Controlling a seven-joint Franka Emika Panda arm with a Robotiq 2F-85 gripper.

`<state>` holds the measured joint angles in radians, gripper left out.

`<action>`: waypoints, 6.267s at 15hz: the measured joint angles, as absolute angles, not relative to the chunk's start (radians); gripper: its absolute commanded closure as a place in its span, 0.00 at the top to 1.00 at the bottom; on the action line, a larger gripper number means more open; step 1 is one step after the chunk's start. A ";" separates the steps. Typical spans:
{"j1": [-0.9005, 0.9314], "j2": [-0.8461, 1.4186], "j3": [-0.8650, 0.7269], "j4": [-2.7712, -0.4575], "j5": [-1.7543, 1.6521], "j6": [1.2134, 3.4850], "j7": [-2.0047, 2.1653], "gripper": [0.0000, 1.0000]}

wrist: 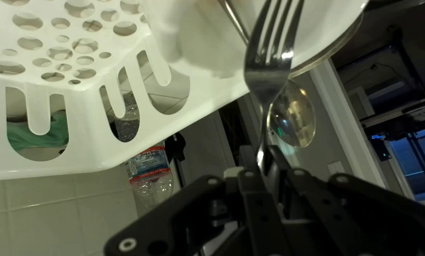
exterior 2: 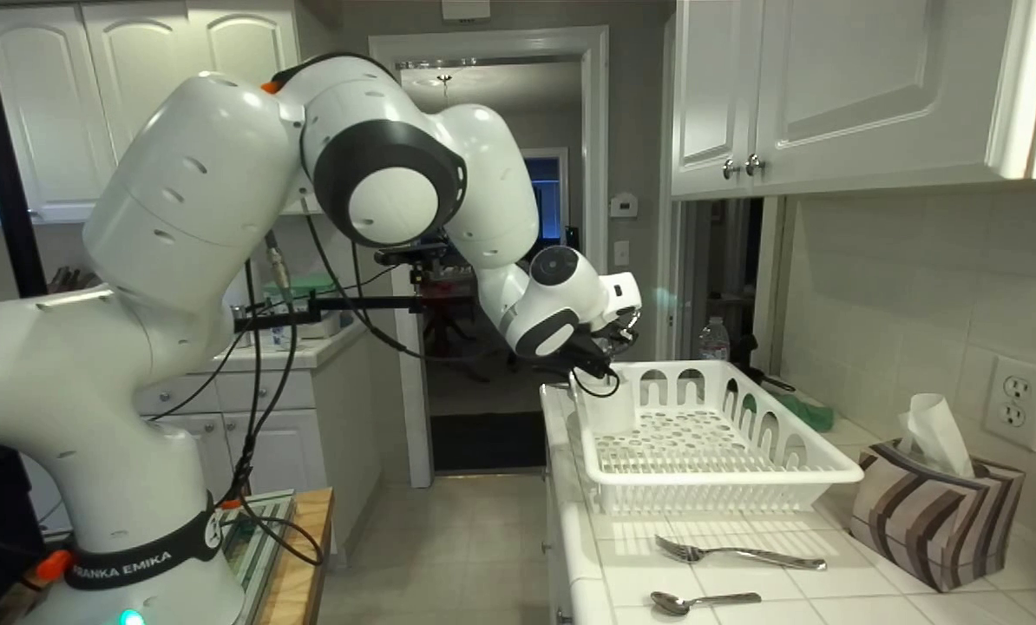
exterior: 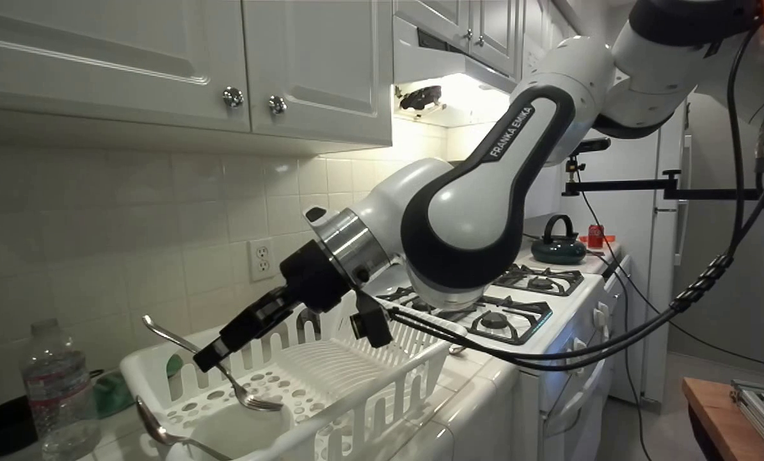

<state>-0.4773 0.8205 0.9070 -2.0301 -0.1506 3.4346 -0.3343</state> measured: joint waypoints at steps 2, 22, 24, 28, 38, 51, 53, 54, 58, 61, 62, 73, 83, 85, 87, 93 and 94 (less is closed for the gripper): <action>-0.469 0.826 0.882 -2.032 -0.208 3.469 -0.291 0.03; -0.296 0.819 0.670 -1.996 -0.378 3.615 -0.116 0.40; -0.270 0.813 0.641 -1.985 -0.378 3.615 -0.105 0.51; -0.263 0.809 0.636 -1.975 -0.375 3.615 -0.107 0.80; -0.157 0.645 0.458 -1.974 -0.299 3.415 -0.031 1.00; 0.180 0.387 -0.072 -1.980 -0.240 2.795 0.133 1.00; 0.180 0.381 -0.082 -1.972 -0.239 2.713 0.153 1.00; 0.177 0.378 -0.083 -1.968 -0.237 2.679 0.164 1.00; 0.145 0.360 -0.082 -1.953 -0.204 2.594 0.193 1.00; 0.096 0.352 -0.083 -1.943 -0.158 2.567 0.203 1.00; 0.078 0.351 -0.083 -1.940 -0.141 2.566 0.205 1.00; -0.065 0.351 -0.115 -1.940 0.006 2.599 0.242 1.00; -0.138 0.368 -0.131 -2.015 0.112 2.701 0.244 1.00; -0.139 0.381 -0.131 -2.015 0.112 2.700 0.244 1.00; -0.139 0.395 -0.131 -2.015 0.112 2.700 0.238 1.00; -0.142 0.442 -0.130 -2.020 0.112 2.700 0.183 1.00; -0.144 0.447 -0.130 -2.023 0.112 2.700 0.167 1.00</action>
